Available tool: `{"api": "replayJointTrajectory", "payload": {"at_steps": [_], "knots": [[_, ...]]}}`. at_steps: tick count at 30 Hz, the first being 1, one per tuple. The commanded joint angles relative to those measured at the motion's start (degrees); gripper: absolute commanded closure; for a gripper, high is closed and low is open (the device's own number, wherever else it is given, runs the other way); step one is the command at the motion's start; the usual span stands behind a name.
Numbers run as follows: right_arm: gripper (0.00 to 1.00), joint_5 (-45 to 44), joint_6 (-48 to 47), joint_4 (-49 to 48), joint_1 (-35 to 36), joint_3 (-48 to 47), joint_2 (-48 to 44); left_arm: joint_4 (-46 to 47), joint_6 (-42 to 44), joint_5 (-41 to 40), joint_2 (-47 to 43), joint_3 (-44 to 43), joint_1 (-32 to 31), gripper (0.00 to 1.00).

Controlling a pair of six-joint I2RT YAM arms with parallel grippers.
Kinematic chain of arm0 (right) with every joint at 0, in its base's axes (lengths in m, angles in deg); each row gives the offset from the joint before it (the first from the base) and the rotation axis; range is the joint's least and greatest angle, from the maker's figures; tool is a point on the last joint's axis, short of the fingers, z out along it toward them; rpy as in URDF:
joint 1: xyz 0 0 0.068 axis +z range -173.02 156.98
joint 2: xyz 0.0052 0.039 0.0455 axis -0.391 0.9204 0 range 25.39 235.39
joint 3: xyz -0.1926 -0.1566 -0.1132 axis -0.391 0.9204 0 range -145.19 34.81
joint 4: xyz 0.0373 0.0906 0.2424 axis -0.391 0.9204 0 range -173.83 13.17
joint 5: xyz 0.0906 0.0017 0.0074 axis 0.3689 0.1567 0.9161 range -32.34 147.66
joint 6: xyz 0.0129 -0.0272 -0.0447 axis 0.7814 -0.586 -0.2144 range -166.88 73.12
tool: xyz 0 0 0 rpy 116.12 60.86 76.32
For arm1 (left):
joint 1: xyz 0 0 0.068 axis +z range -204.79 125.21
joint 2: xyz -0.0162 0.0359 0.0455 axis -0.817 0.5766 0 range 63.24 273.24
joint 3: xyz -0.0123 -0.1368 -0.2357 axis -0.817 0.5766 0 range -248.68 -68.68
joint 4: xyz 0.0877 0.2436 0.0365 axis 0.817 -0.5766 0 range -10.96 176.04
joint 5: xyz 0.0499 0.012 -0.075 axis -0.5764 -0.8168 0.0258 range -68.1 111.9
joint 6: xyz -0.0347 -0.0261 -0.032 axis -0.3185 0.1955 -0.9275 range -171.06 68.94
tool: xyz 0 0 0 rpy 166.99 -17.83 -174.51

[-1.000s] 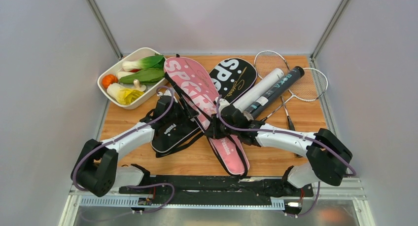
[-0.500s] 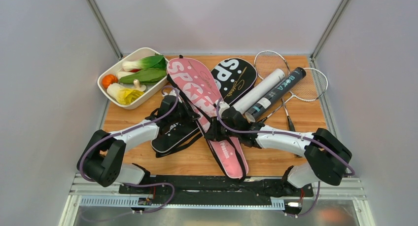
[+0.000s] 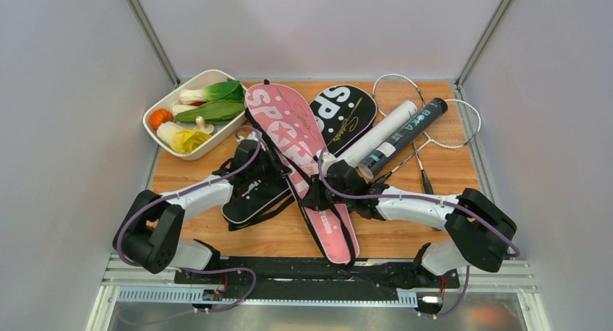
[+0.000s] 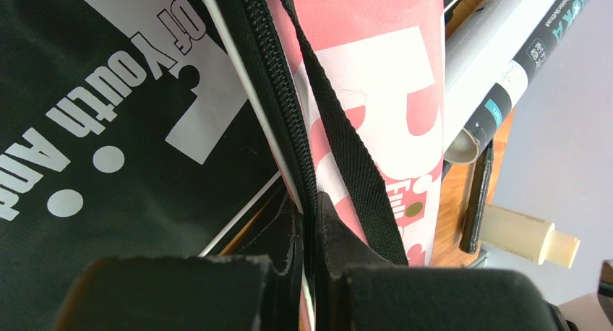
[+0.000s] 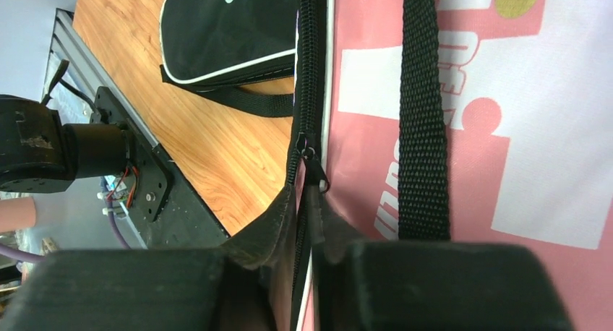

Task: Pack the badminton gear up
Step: Zip the racket bag at the center of the board.

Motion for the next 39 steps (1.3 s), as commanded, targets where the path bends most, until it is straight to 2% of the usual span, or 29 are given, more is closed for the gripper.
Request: {"api": "replayJointTrajectory", "payload": {"at_steps": [1,3,6,10,17,21,25,30,35,39], "knots": [[0.74,-2.9,-3.9,-0.8,0.3,-0.5,-2.3,1.2,0.9,1.5,-0.9,-2.5,-0.1,1.00],[0.63,-5.2,-7.3,0.6,0.8,-1.3,-2.6,0.4,1.2,1.7,-0.9,-3.0,-0.1,1.00],[0.57,-7.6,-13.6,2.7,1.9,-2.7,-2.2,-1.6,0.6,1.8,-0.9,-3.5,-0.1,1.00],[0.54,-9.1,-17.9,5.7,3.5,-4.6,-0.2,-3.3,-1.8,2.5,-1.2,-4.4,-0.1,1.00],[0.55,-8.5,-17.4,3.2,3.7,-5.9,3.6,-3.5,-3.2,3.6,-2.2,-4.6,-0.1,1.00],[0.60,-8.1,-17.5,0.8,3.8,-5.8,5.7,-3.6,-3.6,3.8,-3.0,-4.6,-0.1,1.00],[0.71,-6.9,-17.5,-2.2,3.8,-5.0,6.5,-3.2,-3.6,3.9,-3.1,-4.2,-0.1,1.00],[0.99,-7.0,-17.3,-2.8,3.7,-3.2,4.5,-4.3,-1.6,2.4,-3.0,-4.4,0.0,1.00],[1.00,-8.8,-17.1,0.0,3.7,-1.2,-0.5,-8.1,2.5,0.4,-2.6,-6.9,0.0,1.00],[1.00,-13.8,-18.4,4.8,3.6,-0.3,-4.3,-10.2,3.7,0.8,-2.4,-8.0,-0.1,1.00]]}}
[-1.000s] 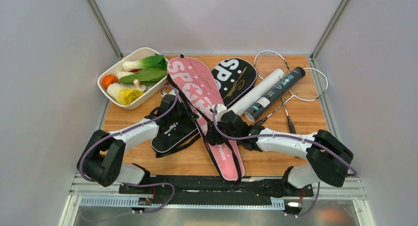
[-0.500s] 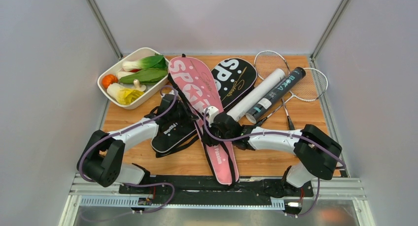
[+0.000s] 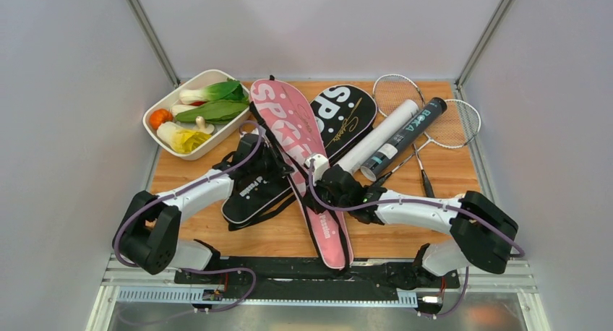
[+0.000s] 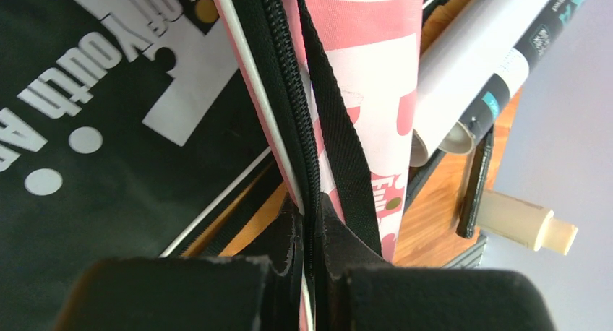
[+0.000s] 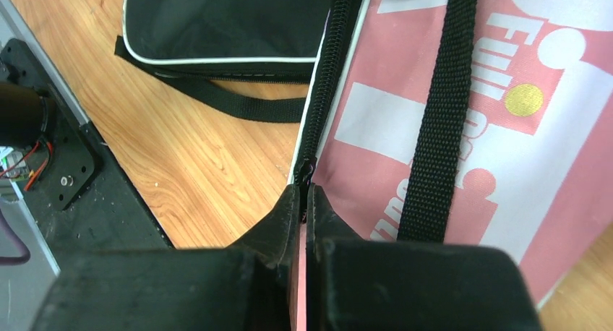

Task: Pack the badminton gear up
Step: Zip the racket bag at the center of the board.

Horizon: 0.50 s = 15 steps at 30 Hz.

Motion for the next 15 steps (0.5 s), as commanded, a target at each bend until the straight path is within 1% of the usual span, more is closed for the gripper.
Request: {"api": "replayJointTrajectory", "payload": {"at_steps": [1,6,8,11,15], "knots": [[1.00,-6.5,-2.3,4.7,-0.4,1.4,-5.5,-1.4,3.5,0.1,-2.1,-3.3,0.2,1.00],[1.00,-4.7,-3.5,5.6,-0.4,2.3,-7.8,-2.7,5.9,-1.2,-1.8,-4.4,0.2,1.00],[1.00,-4.2,-3.8,8.8,-0.3,2.6,-8.3,-3.5,7.6,-2.5,-1.3,-5.6,0.2,1.00],[1.00,-0.1,-3.7,11.7,-0.3,3.2,-9.0,-5.5,10.3,-3.5,0.1,-9.0,0.3,1.00],[1.00,4.2,-2.7,12.9,-0.3,4.8,-11.2,-7.7,15.9,-2.5,3.2,-13.4,0.3,1.00]]}}
